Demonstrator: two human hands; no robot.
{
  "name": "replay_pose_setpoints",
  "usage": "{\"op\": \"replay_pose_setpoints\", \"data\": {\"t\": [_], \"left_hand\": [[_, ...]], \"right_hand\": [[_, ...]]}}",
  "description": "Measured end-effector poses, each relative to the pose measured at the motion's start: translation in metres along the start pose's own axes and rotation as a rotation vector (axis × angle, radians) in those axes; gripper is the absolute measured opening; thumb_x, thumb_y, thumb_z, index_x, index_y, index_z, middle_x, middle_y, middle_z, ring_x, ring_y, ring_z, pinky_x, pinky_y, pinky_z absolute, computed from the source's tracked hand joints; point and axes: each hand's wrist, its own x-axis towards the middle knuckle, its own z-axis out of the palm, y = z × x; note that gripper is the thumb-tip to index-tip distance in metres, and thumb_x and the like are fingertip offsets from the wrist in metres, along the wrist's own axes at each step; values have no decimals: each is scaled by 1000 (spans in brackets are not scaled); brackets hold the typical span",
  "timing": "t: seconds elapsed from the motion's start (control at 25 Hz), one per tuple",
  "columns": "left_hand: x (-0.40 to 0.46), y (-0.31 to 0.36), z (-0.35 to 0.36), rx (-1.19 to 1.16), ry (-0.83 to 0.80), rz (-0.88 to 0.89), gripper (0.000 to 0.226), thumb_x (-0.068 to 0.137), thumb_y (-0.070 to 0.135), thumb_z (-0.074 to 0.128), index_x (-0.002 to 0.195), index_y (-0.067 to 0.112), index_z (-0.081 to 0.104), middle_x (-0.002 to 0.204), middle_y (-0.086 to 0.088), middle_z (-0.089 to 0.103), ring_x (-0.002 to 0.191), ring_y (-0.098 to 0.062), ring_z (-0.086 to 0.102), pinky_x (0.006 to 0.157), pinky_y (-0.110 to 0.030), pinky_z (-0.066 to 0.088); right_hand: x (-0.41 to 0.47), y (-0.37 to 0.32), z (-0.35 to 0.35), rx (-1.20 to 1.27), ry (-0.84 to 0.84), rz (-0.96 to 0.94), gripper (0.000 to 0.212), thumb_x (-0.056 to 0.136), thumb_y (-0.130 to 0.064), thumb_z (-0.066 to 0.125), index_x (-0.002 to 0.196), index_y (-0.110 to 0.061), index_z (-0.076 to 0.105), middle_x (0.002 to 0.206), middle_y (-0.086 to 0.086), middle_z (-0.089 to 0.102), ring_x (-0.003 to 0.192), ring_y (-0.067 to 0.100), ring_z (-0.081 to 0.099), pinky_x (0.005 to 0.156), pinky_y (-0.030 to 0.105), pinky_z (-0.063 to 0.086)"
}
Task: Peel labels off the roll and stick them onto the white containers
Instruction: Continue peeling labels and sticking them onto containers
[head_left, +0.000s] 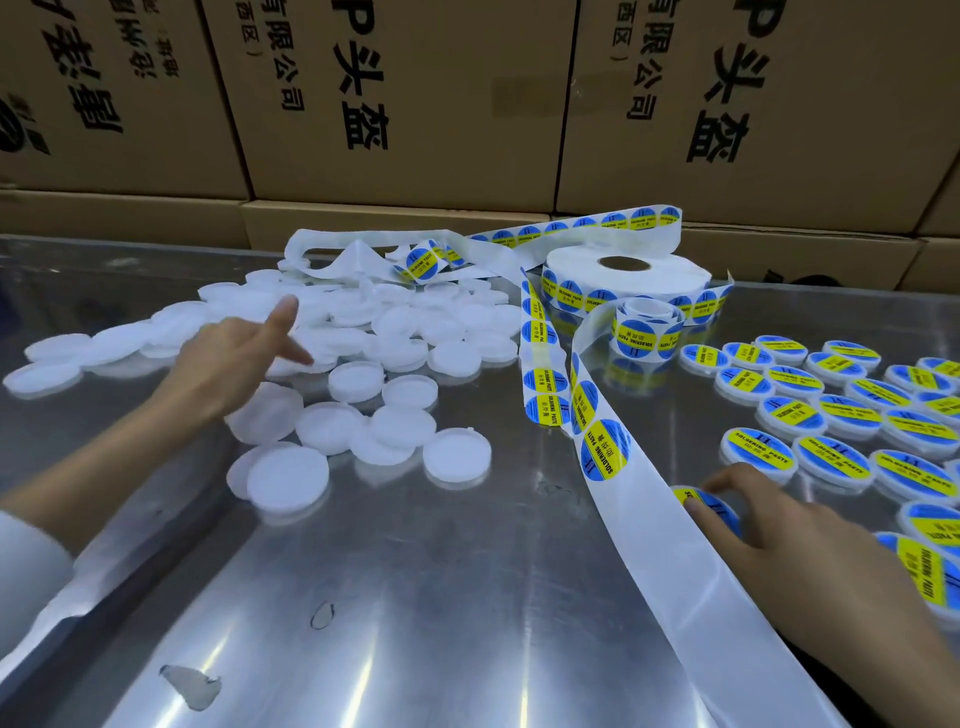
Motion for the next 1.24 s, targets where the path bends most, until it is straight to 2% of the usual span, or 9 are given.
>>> {"op": "replay_pose_setpoints", "data": {"t": [0.08, 0.16, 0.24, 0.52, 0.72, 0.88, 1.04, 1.12, 1.24], "left_hand": [[29, 8, 14, 13, 26, 64, 79, 81, 79, 15, 105, 26, 70, 122, -9, 61, 110, -30, 53, 90, -42, 37], [54, 12, 38, 160, -100, 5, 78, 84, 77, 19, 137, 27, 47, 150, -8, 36, 138, -31, 28, 108, -51, 22], [67, 14, 60, 252, -252, -80, 77, 84, 77, 17, 147, 34, 28, 157, -6, 20, 145, -29, 13, 115, -51, 10], [42, 49, 75, 229, -390, 158, 72, 80, 78, 18, 140, 44, 36, 150, 10, 36, 137, -20, 33, 107, -36, 25], [-12, 71, 69, 159, -373, 190, 77, 76, 87, 15, 137, 47, 40, 147, 15, 40, 136, -18, 35, 110, -42, 28], [-55, 92, 67, 161, -316, 93, 77, 76, 85, 13, 139, 47, 35, 153, 14, 28, 144, -25, 15, 110, -63, 9], [-93, 118, 64, 196, -273, 83, 64, 84, 71, 19, 143, 46, 27, 158, 11, 12, 146, -22, -2, 112, -57, -7], [-117, 132, 64, 211, -264, 225, 60, 89, 66, 33, 144, 41, 29, 156, 12, 18, 145, -16, 7, 115, -51, 1], [-153, 158, 72, 7, -269, 449, 56, 89, 54, 48, 140, 30, 42, 144, 12, 43, 134, -9, 36, 110, -32, 29]], "right_hand": [[0, -1, 1, -6, 2, 5, 37, 84, -72, 25, 101, -43, 41, 81, -13, 60, 93, 21, 61, 64, 32, 38], [-1, -2, 0, -10, -8, 18, 36, 83, -72, 24, 100, -44, 39, 74, -13, 56, 92, 20, 61, 62, 32, 36], [0, -3, 0, -5, -11, 28, 35, 83, -72, 24, 99, -44, 38, 71, -12, 53, 93, 21, 60, 63, 32, 36], [1, -2, -6, -181, 35, 55, 34, 91, -60, 27, 114, -41, 44, 98, -4, 65, 99, 27, 61, 67, 32, 40], [0, -15, -16, 450, -112, -64, 37, 80, -65, 35, 81, -37, 59, 74, -11, 62, 78, 4, 58, 68, 31, 44], [3, -13, -7, 491, -186, -180, 10, 86, -23, 60, 93, -28, 66, 91, -5, 64, 86, 12, 57, 72, 26, 40], [4, -7, -11, 647, -278, -214, 40, 80, 11, 50, 95, -23, 65, 93, -6, 70, 84, 5, 63, 75, 19, 46], [6, -7, -12, 709, -314, -216, 46, 78, 14, 48, 92, -27, 63, 93, -8, 71, 81, -4, 62, 74, 13, 46], [6, -7, -12, 821, -349, -197, 44, 77, 15, 48, 91, -24, 64, 95, -2, 71, 83, 6, 64, 74, 22, 50]]}}
